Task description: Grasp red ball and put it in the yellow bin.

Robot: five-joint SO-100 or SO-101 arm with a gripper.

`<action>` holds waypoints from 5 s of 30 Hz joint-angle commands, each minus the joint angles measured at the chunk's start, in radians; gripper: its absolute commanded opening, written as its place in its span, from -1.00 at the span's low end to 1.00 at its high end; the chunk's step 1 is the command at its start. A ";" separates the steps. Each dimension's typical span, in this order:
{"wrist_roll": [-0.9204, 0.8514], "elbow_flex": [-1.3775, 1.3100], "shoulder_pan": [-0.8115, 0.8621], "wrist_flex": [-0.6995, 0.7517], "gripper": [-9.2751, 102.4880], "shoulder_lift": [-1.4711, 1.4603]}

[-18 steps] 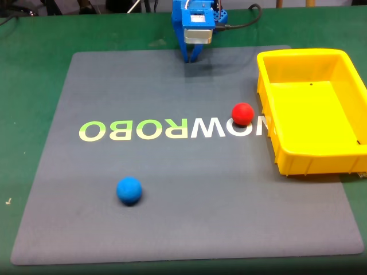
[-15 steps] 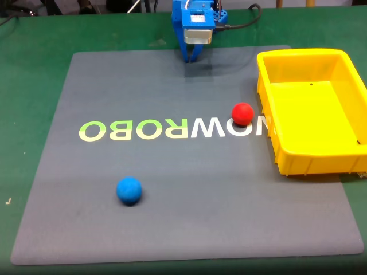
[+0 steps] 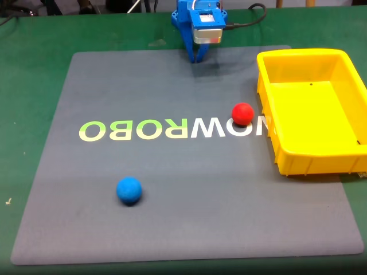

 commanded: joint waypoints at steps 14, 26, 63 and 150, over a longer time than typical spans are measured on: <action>-0.023 -0.373 -0.075 -0.549 -0.25 -0.561; 0.014 -0.884 -0.103 -0.782 -0.25 -1.285; 0.115 -1.238 -0.181 -0.873 -0.29 -1.853; 0.146 -1.301 -0.554 -0.749 -0.83 -1.410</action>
